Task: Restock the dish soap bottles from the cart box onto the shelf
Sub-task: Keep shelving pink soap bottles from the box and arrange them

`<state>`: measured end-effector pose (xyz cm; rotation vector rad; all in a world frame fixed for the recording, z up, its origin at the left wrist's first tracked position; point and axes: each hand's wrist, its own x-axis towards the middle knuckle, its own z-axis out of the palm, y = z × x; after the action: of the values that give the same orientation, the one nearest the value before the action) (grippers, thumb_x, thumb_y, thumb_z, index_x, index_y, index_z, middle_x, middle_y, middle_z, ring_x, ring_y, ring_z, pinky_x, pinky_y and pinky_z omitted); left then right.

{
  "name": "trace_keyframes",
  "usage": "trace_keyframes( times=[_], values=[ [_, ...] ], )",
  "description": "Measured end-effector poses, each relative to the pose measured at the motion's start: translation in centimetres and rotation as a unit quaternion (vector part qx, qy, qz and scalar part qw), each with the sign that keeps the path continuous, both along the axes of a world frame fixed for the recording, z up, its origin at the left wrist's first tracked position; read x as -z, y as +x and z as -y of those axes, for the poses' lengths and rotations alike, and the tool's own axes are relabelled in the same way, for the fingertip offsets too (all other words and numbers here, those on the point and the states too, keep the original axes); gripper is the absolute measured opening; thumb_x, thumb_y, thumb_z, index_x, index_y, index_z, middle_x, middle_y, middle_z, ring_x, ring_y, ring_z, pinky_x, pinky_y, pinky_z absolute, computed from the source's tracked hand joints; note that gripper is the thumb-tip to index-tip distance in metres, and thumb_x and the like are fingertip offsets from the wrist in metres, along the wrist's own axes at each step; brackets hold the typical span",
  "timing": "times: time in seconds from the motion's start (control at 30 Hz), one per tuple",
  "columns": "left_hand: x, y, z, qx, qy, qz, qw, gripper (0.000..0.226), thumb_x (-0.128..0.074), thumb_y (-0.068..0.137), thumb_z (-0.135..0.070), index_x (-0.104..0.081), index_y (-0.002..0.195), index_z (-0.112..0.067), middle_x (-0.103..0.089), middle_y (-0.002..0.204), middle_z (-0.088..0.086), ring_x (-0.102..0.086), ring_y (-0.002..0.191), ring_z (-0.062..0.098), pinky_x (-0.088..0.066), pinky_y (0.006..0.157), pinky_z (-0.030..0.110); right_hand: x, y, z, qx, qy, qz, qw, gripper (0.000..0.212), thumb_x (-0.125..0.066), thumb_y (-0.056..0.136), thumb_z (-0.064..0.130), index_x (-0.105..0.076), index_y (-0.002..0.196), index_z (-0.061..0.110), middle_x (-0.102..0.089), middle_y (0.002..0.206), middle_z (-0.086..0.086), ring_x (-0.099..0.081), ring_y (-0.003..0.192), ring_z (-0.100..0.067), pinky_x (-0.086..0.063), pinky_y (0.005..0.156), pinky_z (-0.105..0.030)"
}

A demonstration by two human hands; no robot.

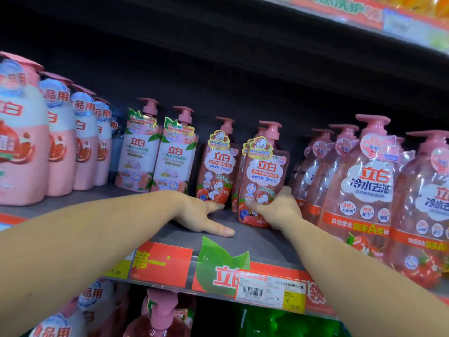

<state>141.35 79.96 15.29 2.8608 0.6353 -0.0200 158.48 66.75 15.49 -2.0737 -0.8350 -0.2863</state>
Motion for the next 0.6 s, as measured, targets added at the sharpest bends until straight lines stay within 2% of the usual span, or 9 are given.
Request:
trace_keyframes(
  times=[0.17, 0.23, 0.3, 0.37, 0.5, 0.6],
  values=[
    [-0.5, -0.8, 0.9, -0.022, 0.002, 0.035, 0.999, 0.104, -0.055, 0.078, -0.076, -0.006, 0.157, -0.029, -0.015, 0.163, -0.005, -0.020, 0.149, 0.016, -0.017, 0.122, 0.036, -1.1, -0.8, 0.4, 0.004, 0.039, -0.031, 0.999, 0.096, -0.087, 0.060, 0.049, -0.038, 0.131, 0.007, -0.056, 0.131, -0.017, -0.056, 0.119, -0.034, -0.049, 0.096, -0.043],
    [-1.4, -2.4, 1.8, -0.021, 0.010, 0.079, 0.997, 0.100, -0.057, 0.083, -0.068, -0.009, 0.157, -0.023, -0.016, 0.163, -0.003, -0.020, 0.148, 0.017, -0.017, 0.121, 0.030, -1.7, -2.4, 1.3, 0.017, 0.075, -0.013, 0.997, 0.091, -0.085, 0.064, 0.045, -0.040, 0.132, 0.005, -0.055, 0.130, -0.022, -0.055, 0.118, -0.036, -0.048, 0.098, -0.044],
    [-2.1, -5.3, 2.6, -0.025, 0.003, 0.143, 0.989, 0.096, -0.062, 0.083, -0.062, -0.017, 0.156, -0.019, -0.023, 0.161, -0.001, -0.027, 0.146, 0.016, -0.021, 0.118, 0.026, -2.2, -5.3, 2.4, 0.015, 0.086, 0.032, 0.996, 0.077, -0.079, 0.073, 0.039, -0.043, 0.132, 0.006, -0.053, 0.130, -0.022, -0.054, 0.119, -0.036, -0.046, 0.099, -0.042],
    [-2.3, -9.6, 3.3, -0.039, -0.001, 0.206, 0.978, 0.087, -0.067, 0.083, -0.056, -0.030, 0.153, -0.018, -0.034, 0.156, -0.001, -0.037, 0.141, 0.017, -0.027, 0.114, 0.025, -2.4, -9.6, 2.7, -0.004, 0.065, 0.083, 0.994, 0.066, -0.073, 0.081, 0.034, -0.044, 0.134, 0.008, -0.051, 0.132, -0.019, -0.051, 0.122, -0.035, -0.042, 0.097, -0.039],
    [-0.3, -21.4, 3.9, -0.097, 0.017, 0.336, 0.937, 0.070, -0.072, 0.083, -0.046, -0.048, 0.142, -0.016, -0.048, 0.147, -0.001, -0.047, 0.133, 0.016, -0.032, 0.108, 0.023, -1.8, -21.9, -0.4, -0.098, 0.028, 0.150, 0.983, 0.062, -0.069, 0.084, 0.033, -0.045, 0.137, 0.013, -0.051, 0.135, -0.015, -0.050, 0.125, -0.032, -0.041, 0.099, -0.038],
    [3.0, -33.3, 3.9, -0.173, 0.047, 0.377, 0.909, 0.062, -0.073, 0.084, -0.040, -0.053, 0.137, -0.014, -0.054, 0.141, 0.002, -0.050, 0.129, 0.017, -0.033, 0.104, 0.021, 0.7, -34.1, -4.4, -0.203, 0.014, 0.190, 0.960, 0.056, -0.068, 0.084, 0.029, -0.049, 0.134, 0.013, -0.054, 0.133, -0.015, -0.051, 0.123, -0.032, -0.040, 0.097, -0.036]
  ],
)
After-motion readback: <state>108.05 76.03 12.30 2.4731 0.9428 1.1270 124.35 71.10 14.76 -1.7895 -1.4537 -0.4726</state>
